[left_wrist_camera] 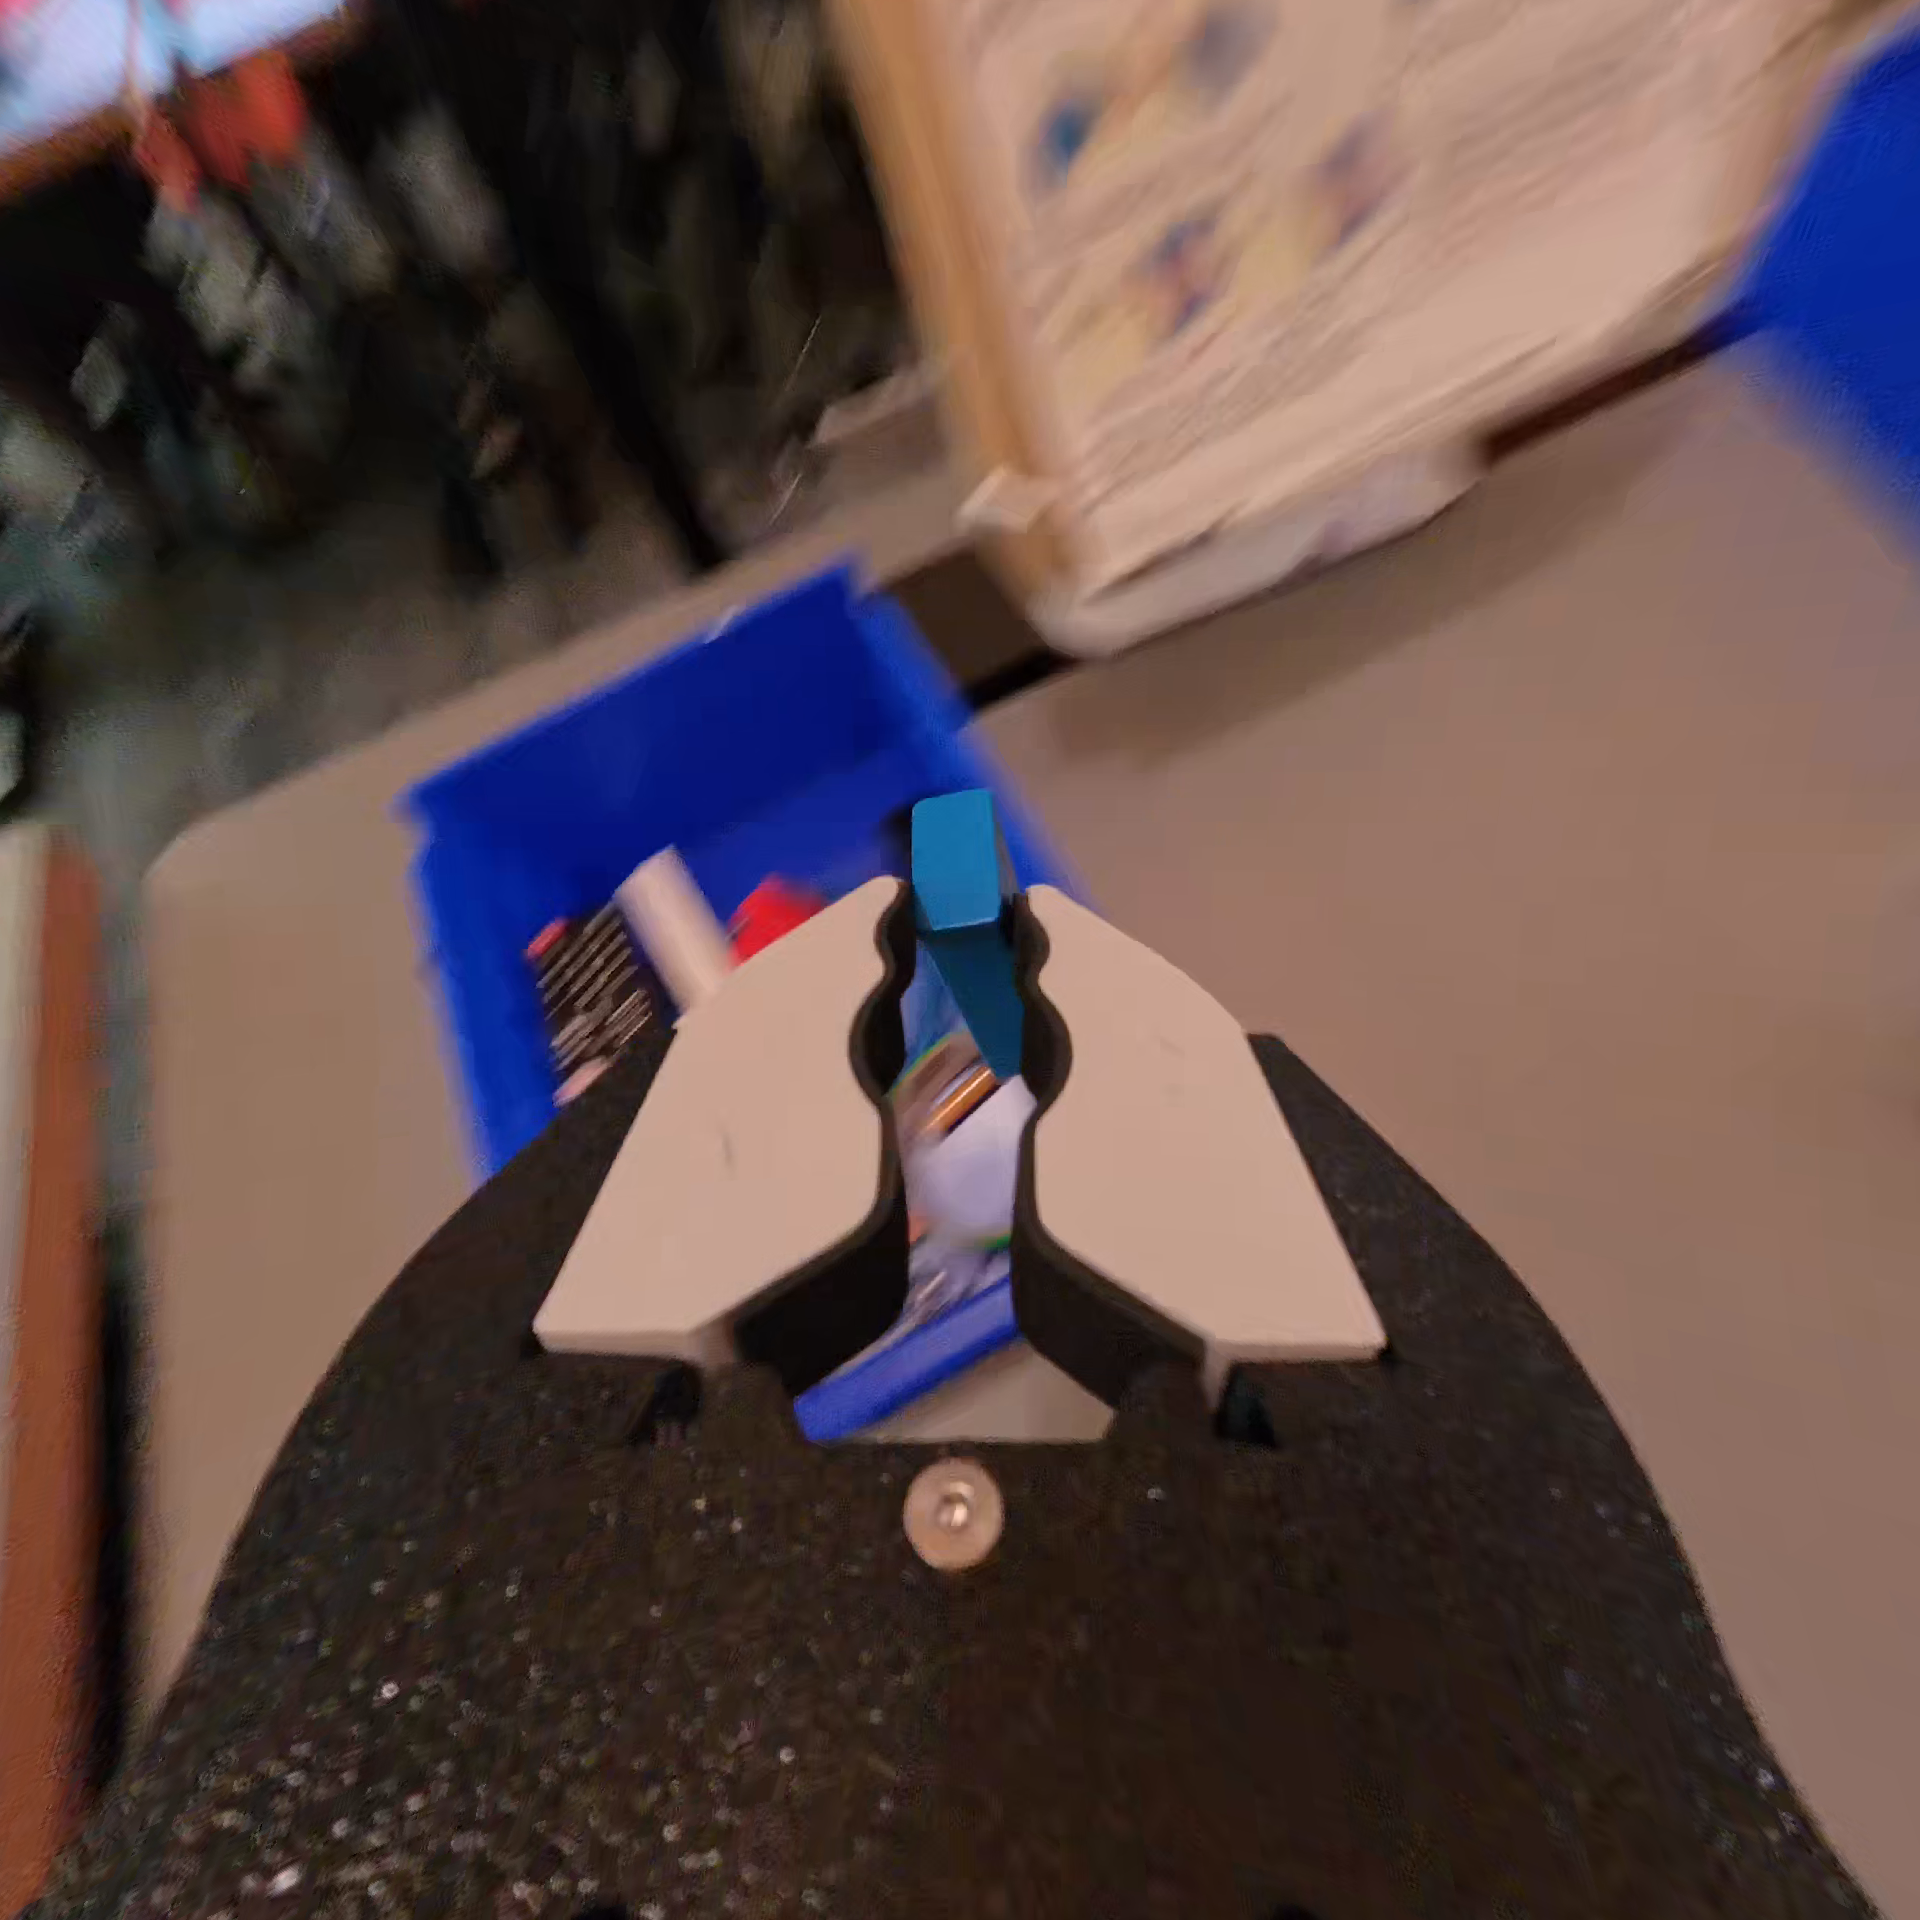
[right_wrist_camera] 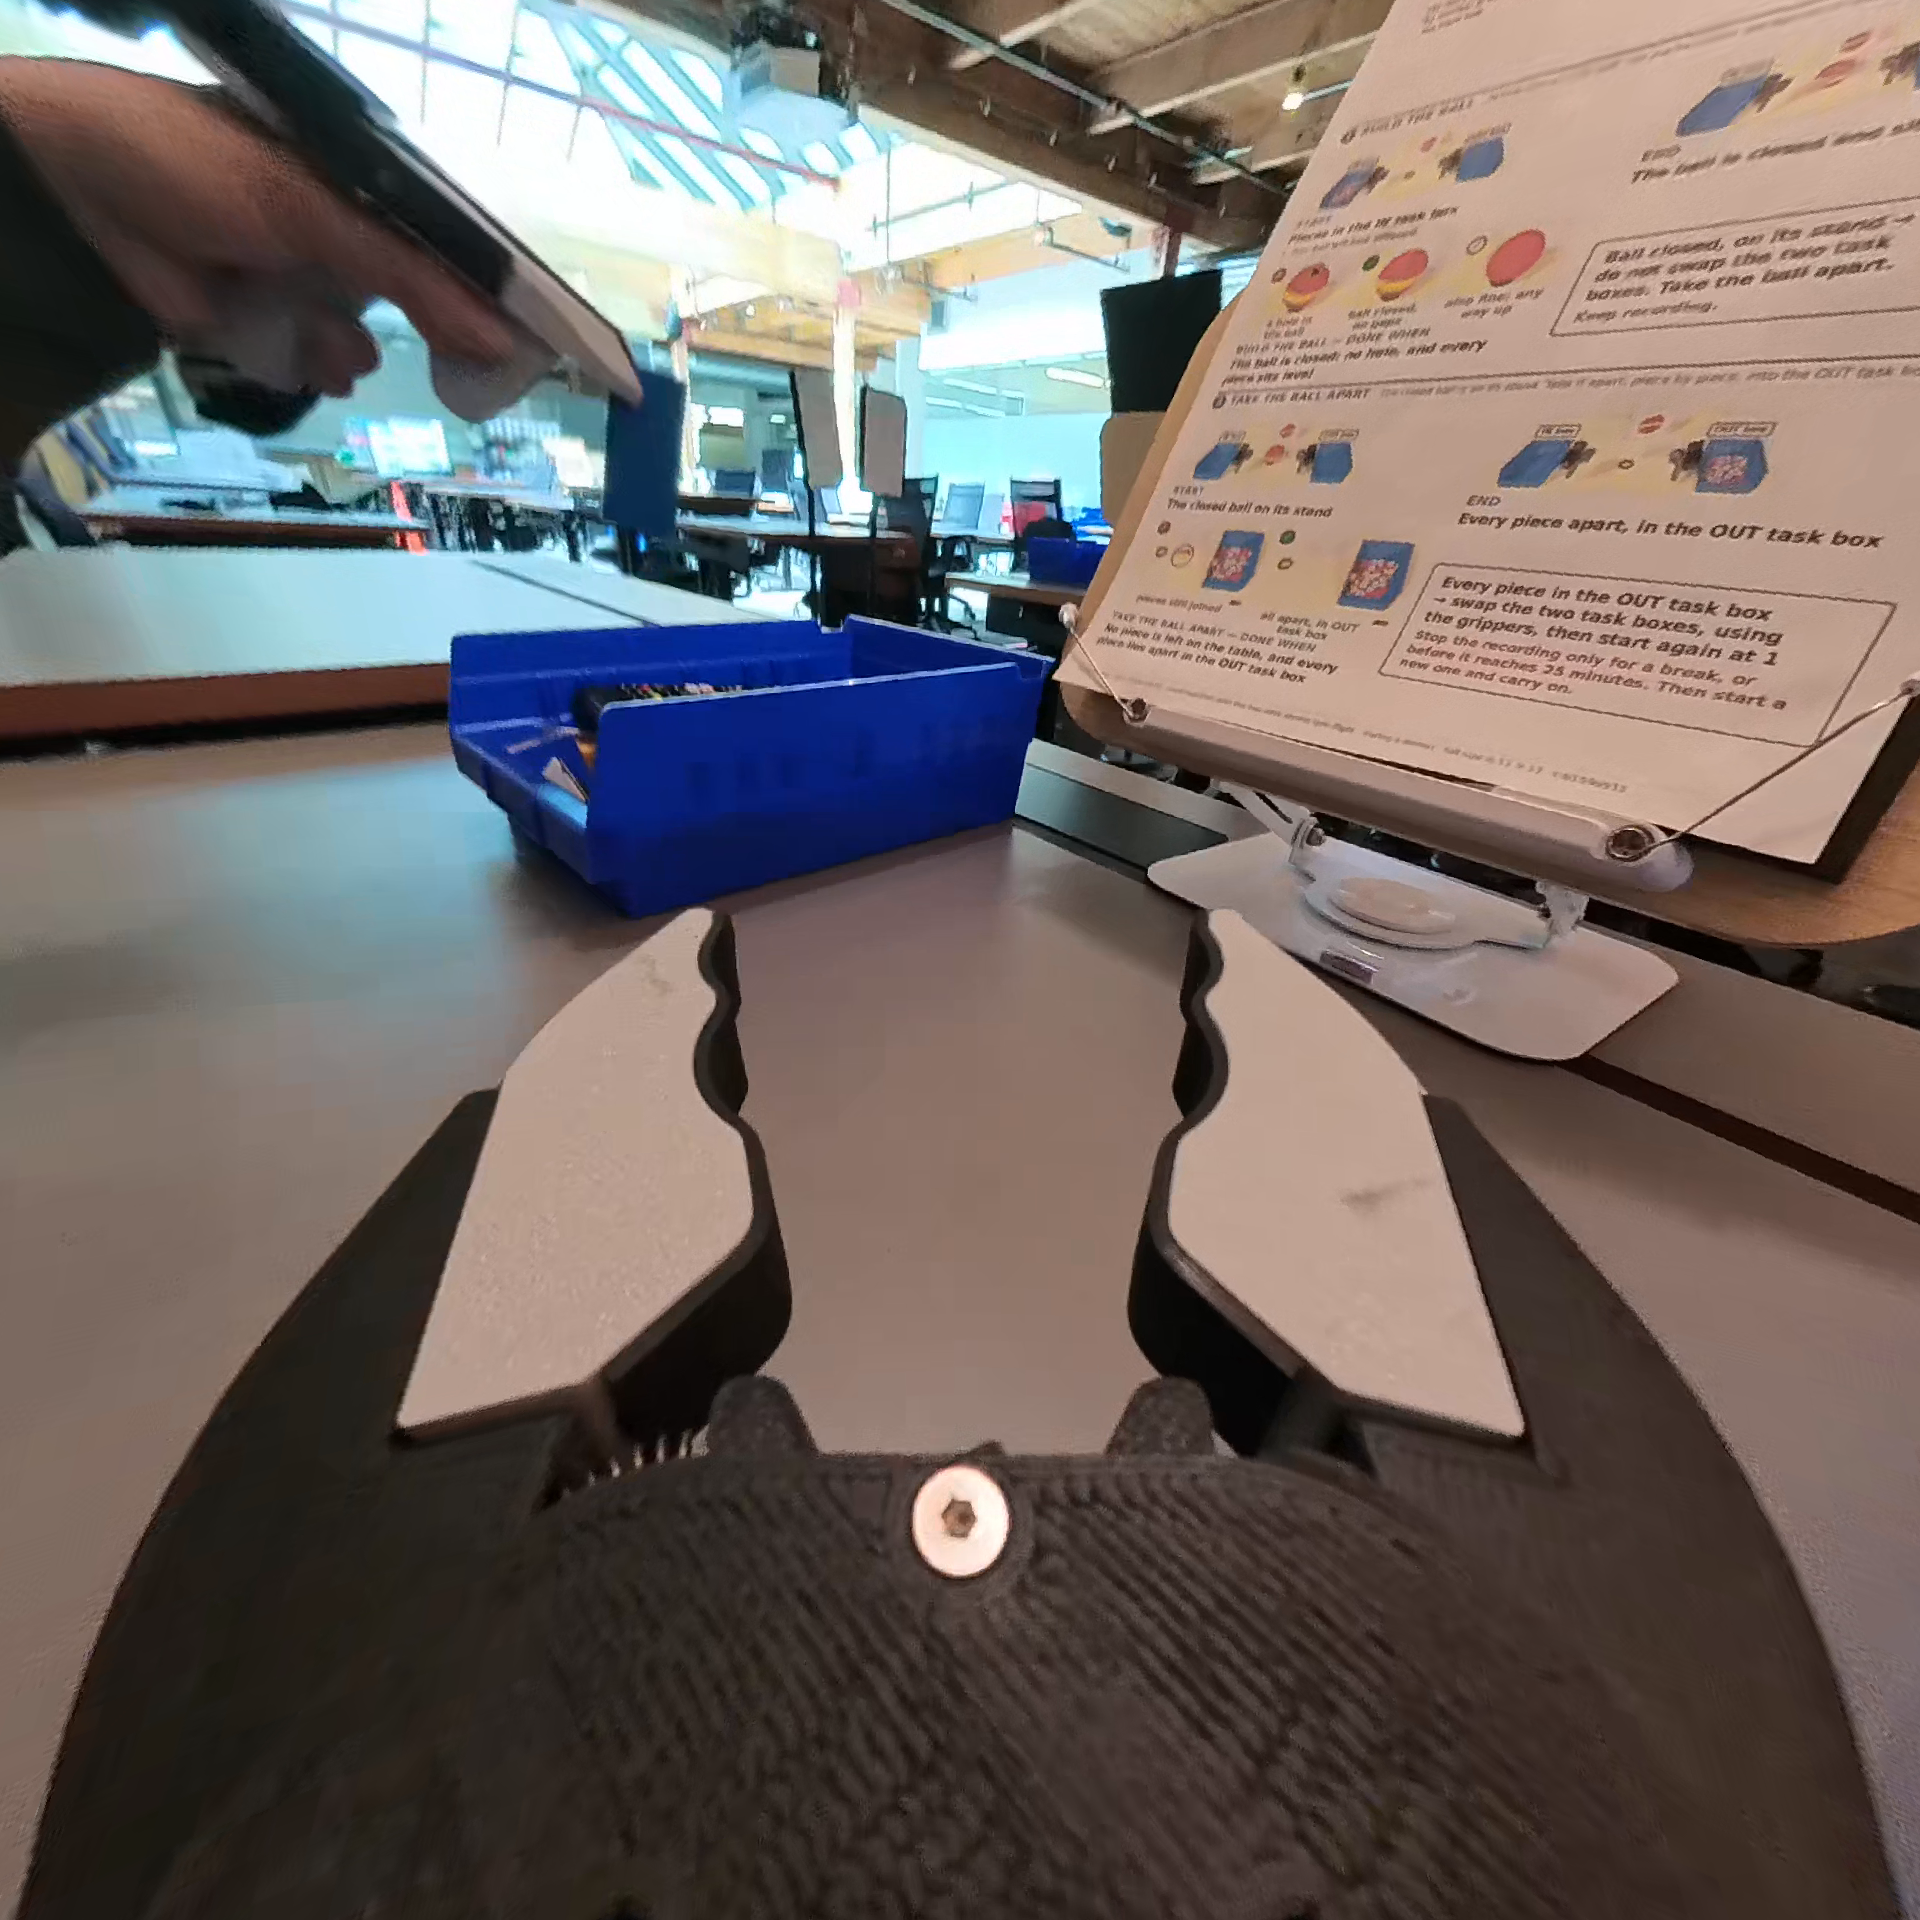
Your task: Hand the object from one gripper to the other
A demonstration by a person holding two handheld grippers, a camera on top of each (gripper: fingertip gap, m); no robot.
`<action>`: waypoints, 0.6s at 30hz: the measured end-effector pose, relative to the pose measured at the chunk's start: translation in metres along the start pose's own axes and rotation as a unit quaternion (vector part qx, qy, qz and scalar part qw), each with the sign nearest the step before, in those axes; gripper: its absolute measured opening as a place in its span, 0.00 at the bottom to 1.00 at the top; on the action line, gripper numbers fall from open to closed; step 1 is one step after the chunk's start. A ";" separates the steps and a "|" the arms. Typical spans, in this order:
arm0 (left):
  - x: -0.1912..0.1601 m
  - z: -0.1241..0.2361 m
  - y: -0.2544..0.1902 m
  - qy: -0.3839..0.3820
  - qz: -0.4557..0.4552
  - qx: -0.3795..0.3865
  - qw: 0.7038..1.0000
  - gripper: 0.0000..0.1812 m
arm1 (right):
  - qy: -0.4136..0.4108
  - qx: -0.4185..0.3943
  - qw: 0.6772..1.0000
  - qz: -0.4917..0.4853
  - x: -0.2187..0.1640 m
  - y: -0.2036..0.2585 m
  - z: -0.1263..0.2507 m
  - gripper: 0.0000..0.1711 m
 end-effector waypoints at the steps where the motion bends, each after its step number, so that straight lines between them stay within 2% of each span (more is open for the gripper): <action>1: 0.012 0.002 -0.027 -0.061 0.003 -0.046 0.997 0.09 | -0.008 -0.007 1.000 -0.005 0.002 0.002 -0.001 0.48; 4: 0.027 -0.010 -0.110 -0.195 0.030 -0.183 0.963 0.09 | -0.056 -0.039 0.998 -0.007 0.012 0.008 0.001 0.47; 6: 0.023 -0.031 -0.156 -0.235 0.076 -0.259 0.934 0.09 | -0.089 -0.066 0.994 0.020 0.019 0.013 0.004 0.45; 9: 0.008 -0.066 -0.204 -0.253 0.157 -0.364 0.883 0.09 | -0.125 -0.121 0.980 0.097 0.028 0.010 0.011 0.44; 11: -0.001 -0.083 -0.222 -0.255 0.205 -0.417 0.848 0.09 | -0.135 -0.123 0.974 0.134 0.028 0.009 0.013 0.42; 14: -0.009 -0.094 -0.237 -0.251 0.238 -0.471 0.812 0.09 | -0.121 -0.092 0.979 0.133 0.019 0.009 0.009 0.39; 16: -0.013 -0.099 -0.243 -0.238 0.247 -0.492 0.800 0.09 | -0.120 -0.072 0.981 0.131 0.015 0.011 0.008 0.35; 18: -0.015 -0.100 -0.244 -0.234 0.259 -0.504 0.790 0.09 | -0.113 -0.068 0.981 0.140 0.013 0.011 0.006 0.27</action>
Point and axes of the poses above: each gripper's, where its closed fingertips meet, z back along the fingers, x out of its top, y = z × x across the jaws, the point moved 4 cm from there along z, back along the fingers, and after that the axes turned 5 degrees about -x, right-handed, at the moved point
